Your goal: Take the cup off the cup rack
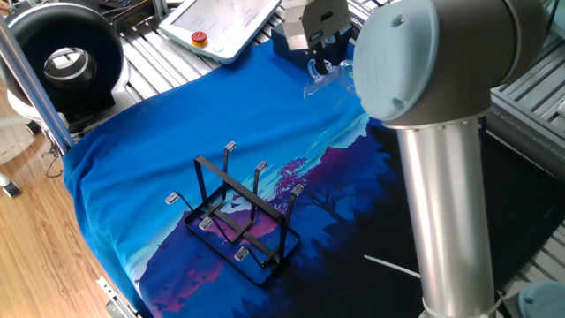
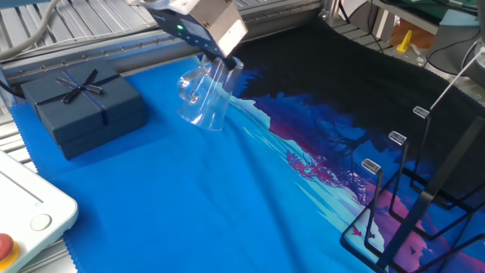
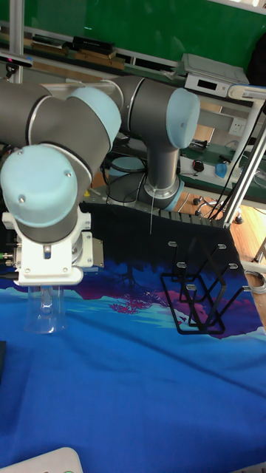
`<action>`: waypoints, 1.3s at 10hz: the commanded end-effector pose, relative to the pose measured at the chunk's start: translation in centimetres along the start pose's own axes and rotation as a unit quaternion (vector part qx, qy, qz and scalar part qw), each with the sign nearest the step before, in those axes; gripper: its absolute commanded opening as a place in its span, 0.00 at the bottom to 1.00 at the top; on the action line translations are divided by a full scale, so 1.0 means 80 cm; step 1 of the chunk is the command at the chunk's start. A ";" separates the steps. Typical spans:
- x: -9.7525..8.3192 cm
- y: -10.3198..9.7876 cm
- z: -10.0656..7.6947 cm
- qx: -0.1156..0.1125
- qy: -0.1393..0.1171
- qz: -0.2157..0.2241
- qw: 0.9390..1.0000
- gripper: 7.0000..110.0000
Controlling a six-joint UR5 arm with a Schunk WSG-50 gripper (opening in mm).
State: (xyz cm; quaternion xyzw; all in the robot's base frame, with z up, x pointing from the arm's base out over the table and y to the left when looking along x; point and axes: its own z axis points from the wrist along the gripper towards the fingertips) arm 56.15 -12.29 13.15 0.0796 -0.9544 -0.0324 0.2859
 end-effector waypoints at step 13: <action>-0.031 -0.096 -0.039 0.134 0.009 -0.003 0.991 0.36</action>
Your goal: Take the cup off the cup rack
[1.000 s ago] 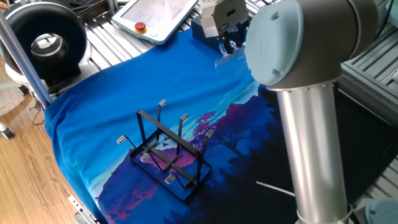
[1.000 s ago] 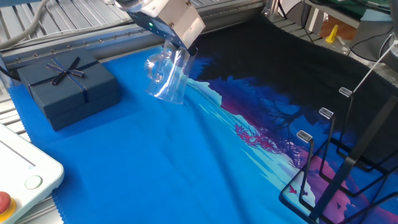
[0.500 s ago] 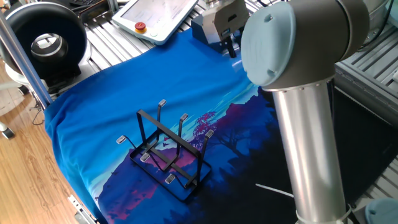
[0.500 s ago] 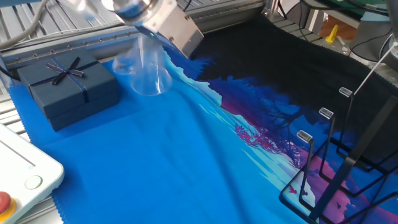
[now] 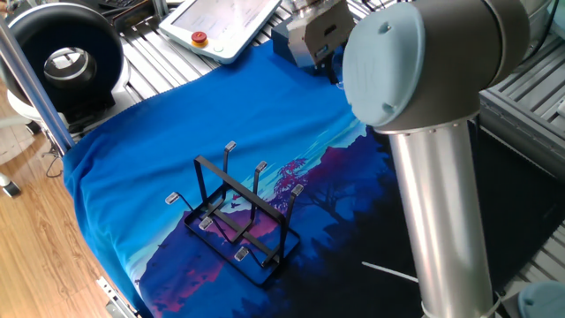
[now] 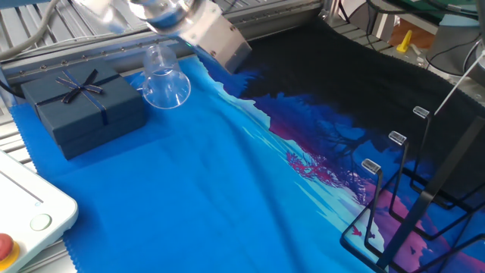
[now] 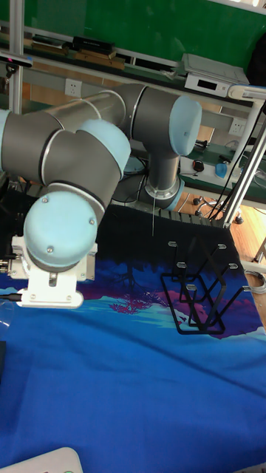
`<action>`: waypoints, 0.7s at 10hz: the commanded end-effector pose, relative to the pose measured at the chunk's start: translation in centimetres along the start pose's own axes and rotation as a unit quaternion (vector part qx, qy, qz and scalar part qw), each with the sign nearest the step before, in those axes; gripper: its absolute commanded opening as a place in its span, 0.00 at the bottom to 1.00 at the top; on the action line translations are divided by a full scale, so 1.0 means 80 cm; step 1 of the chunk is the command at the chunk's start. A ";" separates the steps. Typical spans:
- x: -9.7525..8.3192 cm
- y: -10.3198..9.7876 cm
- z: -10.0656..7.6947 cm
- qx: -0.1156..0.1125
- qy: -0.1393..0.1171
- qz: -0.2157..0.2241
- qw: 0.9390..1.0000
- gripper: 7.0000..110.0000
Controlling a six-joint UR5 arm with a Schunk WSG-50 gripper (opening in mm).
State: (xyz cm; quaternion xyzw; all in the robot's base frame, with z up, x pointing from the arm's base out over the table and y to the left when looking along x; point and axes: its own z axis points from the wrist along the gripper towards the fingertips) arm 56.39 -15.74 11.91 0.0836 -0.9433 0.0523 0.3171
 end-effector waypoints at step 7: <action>-0.111 -0.173 -0.044 0.146 -0.086 -0.026 0.985 0.36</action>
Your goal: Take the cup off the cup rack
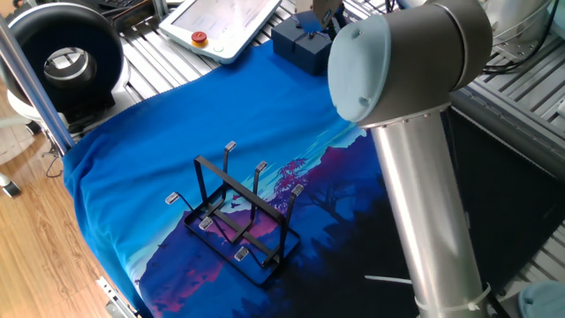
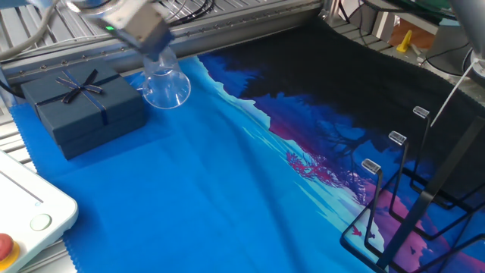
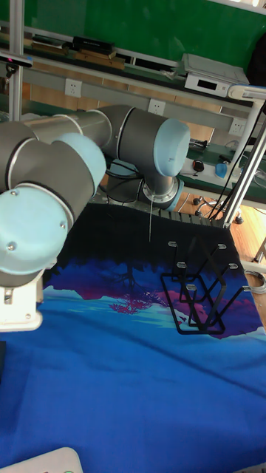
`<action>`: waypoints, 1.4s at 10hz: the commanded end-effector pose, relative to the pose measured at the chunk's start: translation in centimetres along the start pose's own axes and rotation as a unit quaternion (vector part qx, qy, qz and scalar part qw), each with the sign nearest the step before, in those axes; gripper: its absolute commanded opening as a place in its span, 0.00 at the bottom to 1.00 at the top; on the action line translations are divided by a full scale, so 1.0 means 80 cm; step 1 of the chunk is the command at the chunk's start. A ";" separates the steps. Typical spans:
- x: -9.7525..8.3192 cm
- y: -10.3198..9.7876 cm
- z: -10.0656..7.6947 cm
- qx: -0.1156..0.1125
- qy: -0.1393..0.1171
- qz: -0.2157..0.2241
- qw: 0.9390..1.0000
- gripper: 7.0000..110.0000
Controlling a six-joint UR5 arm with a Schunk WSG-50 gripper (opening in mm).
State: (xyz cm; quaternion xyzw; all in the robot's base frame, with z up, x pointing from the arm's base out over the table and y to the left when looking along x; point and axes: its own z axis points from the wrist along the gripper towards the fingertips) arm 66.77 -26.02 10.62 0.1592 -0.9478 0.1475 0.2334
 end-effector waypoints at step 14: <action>0.002 0.027 0.037 0.079 0.074 0.075 0.991 0.36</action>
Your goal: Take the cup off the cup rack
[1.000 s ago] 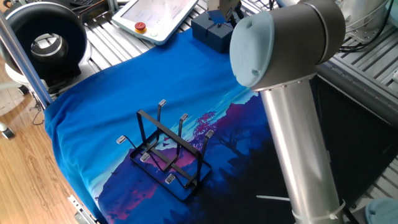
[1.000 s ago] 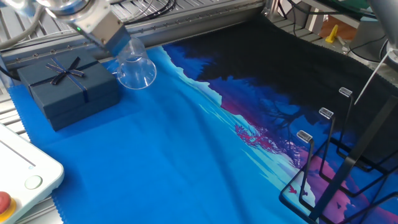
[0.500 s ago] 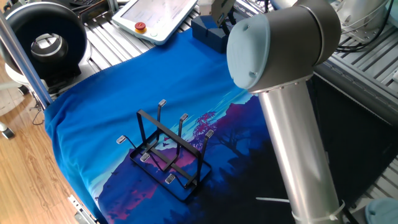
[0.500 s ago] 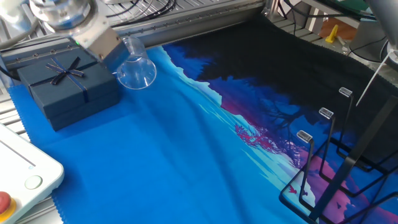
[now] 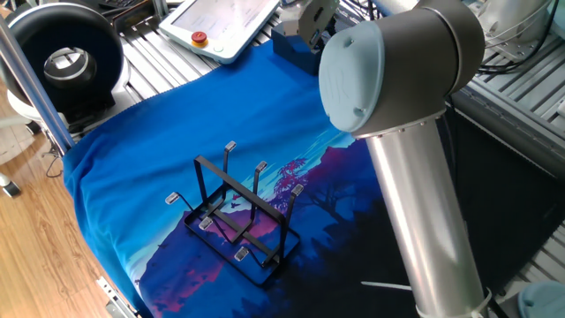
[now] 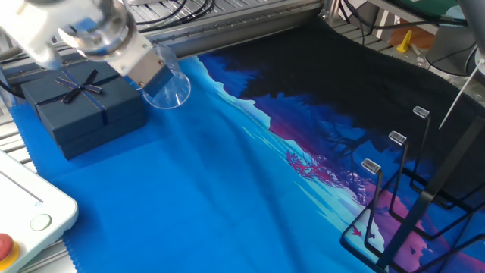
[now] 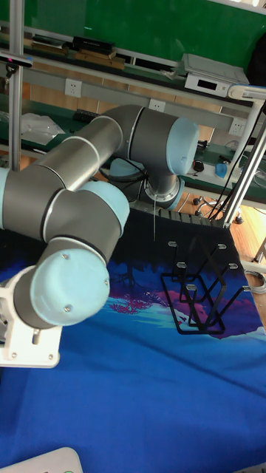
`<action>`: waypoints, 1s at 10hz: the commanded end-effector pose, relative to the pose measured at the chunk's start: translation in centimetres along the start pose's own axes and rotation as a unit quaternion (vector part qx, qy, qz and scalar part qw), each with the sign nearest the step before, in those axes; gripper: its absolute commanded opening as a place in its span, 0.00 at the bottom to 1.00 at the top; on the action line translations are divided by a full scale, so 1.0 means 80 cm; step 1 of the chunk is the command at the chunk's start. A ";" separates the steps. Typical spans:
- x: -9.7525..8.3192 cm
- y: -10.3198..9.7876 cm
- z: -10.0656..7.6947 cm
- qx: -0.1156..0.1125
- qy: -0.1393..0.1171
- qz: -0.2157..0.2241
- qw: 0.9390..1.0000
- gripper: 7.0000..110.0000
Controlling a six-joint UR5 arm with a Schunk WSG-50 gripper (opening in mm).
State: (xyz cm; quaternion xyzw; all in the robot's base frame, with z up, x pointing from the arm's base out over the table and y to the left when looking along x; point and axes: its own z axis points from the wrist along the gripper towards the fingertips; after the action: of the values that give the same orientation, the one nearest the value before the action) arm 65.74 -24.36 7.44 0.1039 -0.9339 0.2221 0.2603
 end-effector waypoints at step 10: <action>0.007 0.007 0.010 0.030 0.021 0.025 0.999 0.15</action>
State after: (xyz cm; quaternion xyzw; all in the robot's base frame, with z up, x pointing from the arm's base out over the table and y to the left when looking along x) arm 64.47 -25.45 7.66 0.0922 -0.9140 0.2765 0.2824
